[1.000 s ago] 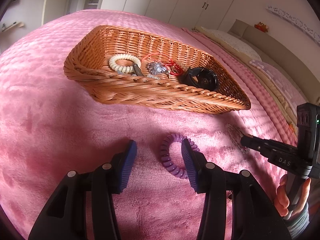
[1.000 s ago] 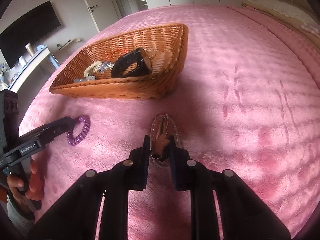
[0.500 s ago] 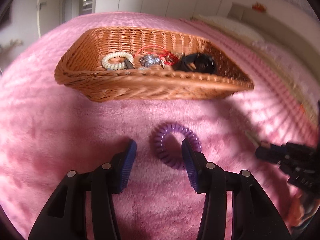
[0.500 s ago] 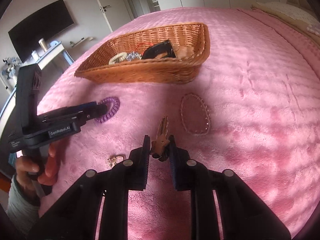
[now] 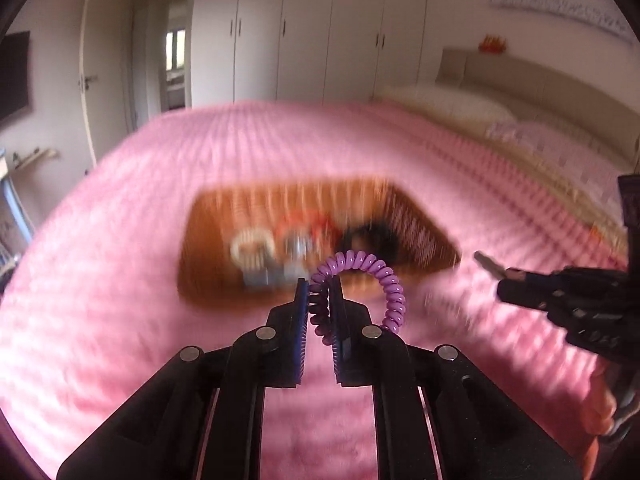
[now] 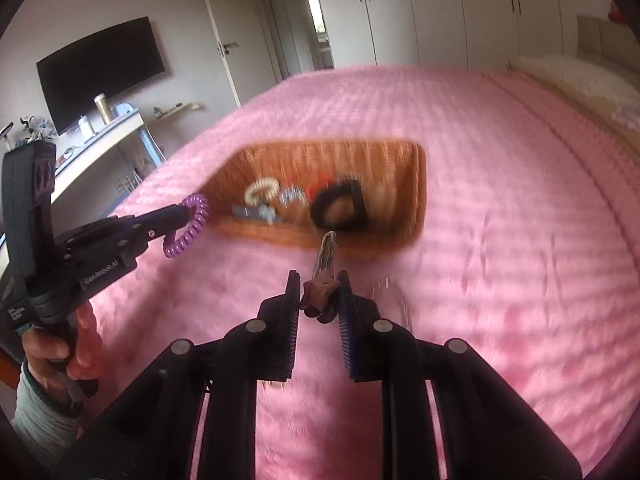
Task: Organize jewelry
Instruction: 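Lower both held items into the wicker basket and open both tools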
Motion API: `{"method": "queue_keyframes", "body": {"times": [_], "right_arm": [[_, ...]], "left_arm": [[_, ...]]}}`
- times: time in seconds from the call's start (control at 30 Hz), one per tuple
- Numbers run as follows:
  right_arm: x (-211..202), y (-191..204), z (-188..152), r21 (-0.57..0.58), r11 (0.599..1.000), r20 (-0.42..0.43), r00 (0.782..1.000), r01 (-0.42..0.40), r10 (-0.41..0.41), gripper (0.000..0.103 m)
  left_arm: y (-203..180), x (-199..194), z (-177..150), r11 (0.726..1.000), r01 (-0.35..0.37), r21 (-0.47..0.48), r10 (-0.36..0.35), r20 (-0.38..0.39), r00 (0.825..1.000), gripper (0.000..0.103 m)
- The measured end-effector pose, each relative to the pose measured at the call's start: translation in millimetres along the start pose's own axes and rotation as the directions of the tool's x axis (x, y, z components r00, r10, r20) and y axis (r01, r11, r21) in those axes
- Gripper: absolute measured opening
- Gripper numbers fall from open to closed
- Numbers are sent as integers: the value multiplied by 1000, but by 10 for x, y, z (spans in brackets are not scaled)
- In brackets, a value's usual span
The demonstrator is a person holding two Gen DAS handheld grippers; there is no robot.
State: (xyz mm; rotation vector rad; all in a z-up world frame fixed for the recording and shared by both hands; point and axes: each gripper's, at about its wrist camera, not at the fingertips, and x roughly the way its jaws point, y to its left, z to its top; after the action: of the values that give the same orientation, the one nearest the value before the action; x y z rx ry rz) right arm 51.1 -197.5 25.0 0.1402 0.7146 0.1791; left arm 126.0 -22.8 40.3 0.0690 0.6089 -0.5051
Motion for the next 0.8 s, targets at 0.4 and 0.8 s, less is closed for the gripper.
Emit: {"method": "queue_keyframes", "body": {"times": [0.4, 0.8], "right_arm": [[1102, -142, 1188, 51, 998, -47, 998, 37, -35, 16], [1883, -389, 1127, 154, 984, -198, 979, 84, -53, 16]], "left_arm": [[463, 960, 663, 997, -26, -69, 25, -22, 999, 9], [618, 1428, 399, 994, -36, -104, 25, -113, 993, 11]]}}
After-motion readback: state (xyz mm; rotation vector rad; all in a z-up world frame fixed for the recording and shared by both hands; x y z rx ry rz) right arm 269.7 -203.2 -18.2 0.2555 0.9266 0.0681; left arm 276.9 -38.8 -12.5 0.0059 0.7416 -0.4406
